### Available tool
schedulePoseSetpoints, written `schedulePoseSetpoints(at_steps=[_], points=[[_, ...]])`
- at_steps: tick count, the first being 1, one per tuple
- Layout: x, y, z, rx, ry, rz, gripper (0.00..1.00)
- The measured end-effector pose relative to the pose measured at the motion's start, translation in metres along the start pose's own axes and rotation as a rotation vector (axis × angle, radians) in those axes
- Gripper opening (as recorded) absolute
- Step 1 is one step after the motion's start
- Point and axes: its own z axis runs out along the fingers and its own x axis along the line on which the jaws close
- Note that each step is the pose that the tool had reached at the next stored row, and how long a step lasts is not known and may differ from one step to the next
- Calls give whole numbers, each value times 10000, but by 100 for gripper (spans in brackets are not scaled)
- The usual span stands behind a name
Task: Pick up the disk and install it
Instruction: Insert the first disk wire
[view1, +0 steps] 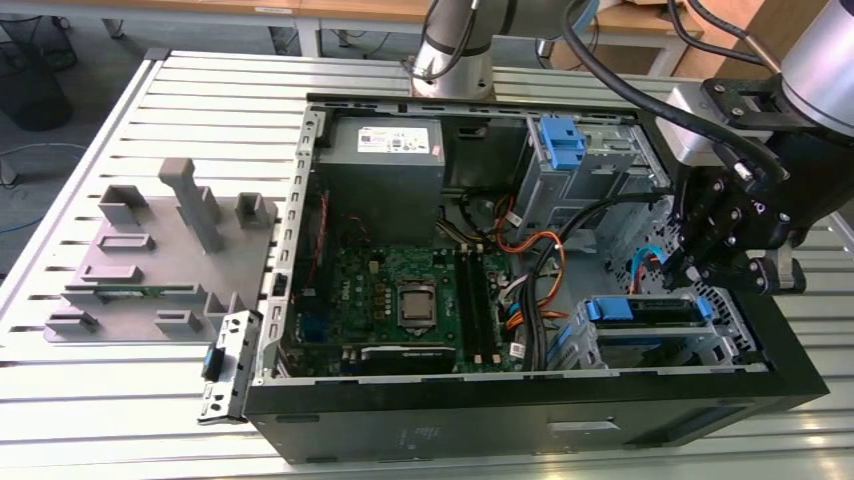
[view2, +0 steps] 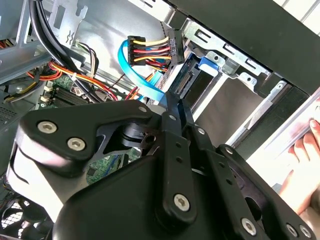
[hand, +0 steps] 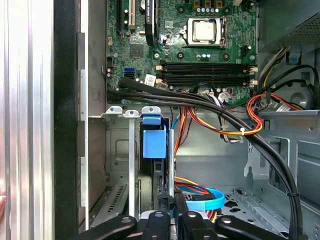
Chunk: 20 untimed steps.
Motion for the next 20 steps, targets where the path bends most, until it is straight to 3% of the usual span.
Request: schedulePoseSetpoints(at_steps=[8,15,20], points=[[0,4,2,3,-2,0,16],[1,81,14,18,21,-38,16],[6,122,45,161,21,-106,16]])
